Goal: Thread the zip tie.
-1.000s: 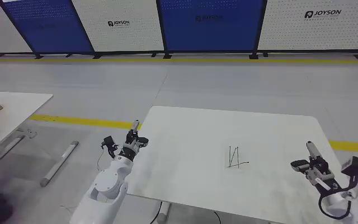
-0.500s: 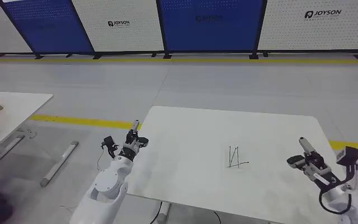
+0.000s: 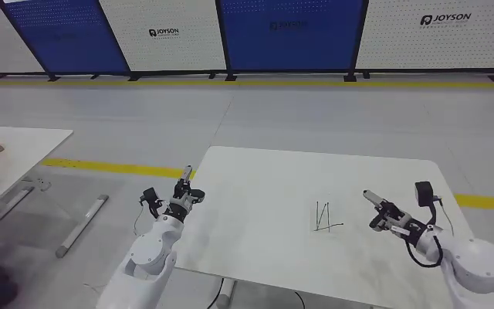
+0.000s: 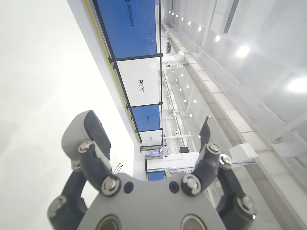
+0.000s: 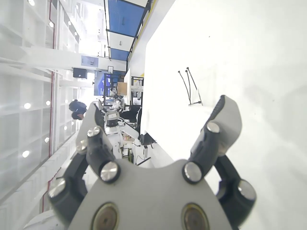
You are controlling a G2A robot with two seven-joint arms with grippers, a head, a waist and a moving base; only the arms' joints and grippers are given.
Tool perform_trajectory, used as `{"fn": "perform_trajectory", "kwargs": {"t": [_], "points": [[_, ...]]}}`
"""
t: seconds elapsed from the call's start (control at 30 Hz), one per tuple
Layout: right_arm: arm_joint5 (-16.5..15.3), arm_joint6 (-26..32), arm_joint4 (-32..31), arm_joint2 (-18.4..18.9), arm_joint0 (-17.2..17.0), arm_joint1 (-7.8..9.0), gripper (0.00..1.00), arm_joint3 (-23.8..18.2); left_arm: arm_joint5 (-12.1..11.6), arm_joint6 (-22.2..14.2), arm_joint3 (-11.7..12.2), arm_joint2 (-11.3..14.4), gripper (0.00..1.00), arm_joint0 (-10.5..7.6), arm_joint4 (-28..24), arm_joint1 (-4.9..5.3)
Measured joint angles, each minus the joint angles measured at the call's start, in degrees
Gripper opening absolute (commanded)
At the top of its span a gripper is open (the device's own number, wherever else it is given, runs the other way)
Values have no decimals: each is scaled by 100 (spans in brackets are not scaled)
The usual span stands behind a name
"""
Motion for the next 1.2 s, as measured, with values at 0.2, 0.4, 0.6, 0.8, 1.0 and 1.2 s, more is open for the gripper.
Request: {"fn": "perform_trajectory", "kwargs": {"t": [0.2,0.4,0.6,0.8,1.0,1.2], "points": [[-4,23,0,9,-6,1,100,-8,0,0,0,0,100,0,0,0],[-387,390,-271,-147,176,36,100,320,0,0,0,0,100,0,0,0],[-1746,2090,-163,-233,873,129,100,1403,0,0,0,0,100,0,0,0],[-1989,3301,-47,-470,1396,141,100,2226,0,0,0,0,100,0,0,0],[-1966,2789,-51,-465,1380,141,100,2176,0,0,0,0,100,0,0,0],[-1822,2768,38,-645,1567,106,100,2440,0,0,0,0,100,0,0,0]]}}
